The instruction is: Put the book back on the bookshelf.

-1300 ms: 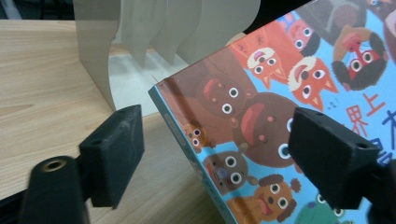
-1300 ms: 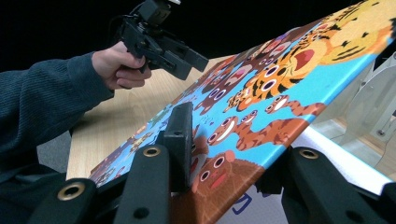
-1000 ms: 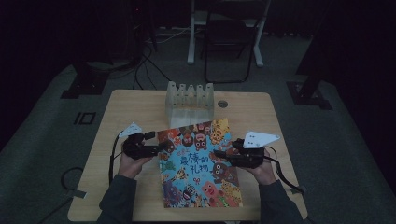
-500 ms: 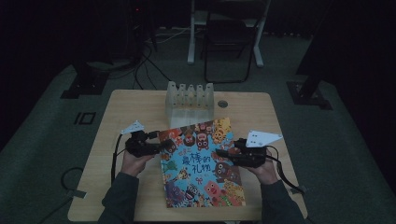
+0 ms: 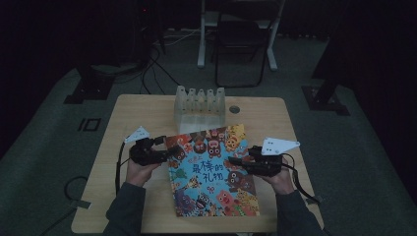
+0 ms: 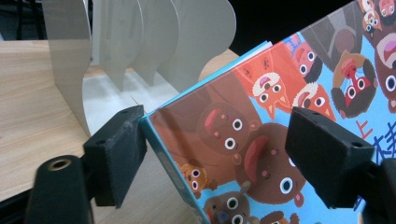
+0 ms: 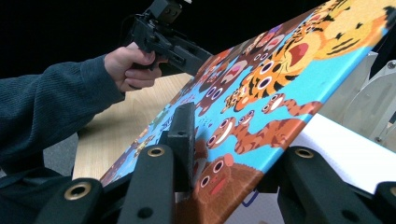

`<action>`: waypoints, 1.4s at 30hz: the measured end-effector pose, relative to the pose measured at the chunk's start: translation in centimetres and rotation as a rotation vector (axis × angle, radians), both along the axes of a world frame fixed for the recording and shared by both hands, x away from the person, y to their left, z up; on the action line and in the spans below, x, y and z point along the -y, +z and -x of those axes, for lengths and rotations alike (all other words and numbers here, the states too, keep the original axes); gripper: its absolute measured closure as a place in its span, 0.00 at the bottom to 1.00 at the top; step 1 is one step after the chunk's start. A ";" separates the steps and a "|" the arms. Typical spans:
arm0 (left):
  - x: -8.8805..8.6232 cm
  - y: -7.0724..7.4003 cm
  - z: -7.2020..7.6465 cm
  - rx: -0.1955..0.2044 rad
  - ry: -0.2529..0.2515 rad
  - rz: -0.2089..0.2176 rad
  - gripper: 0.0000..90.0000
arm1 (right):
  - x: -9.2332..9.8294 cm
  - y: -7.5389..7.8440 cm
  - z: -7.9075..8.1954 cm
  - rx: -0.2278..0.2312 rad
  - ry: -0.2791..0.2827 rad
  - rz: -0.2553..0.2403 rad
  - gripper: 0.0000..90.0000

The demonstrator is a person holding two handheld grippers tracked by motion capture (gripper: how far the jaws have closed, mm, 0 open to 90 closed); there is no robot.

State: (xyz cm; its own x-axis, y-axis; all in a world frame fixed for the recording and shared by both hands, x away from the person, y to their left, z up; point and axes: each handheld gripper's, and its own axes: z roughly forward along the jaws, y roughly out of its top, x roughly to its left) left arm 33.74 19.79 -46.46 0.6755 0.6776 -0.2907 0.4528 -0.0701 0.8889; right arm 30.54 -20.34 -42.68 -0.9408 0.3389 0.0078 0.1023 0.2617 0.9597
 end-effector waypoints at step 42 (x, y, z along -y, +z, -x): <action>1.9 6.8 5.4 0.299 -0.058 0.029 0.32 | 3.2 -1.3 -1.5 -0.021 -0.118 0.026 0.72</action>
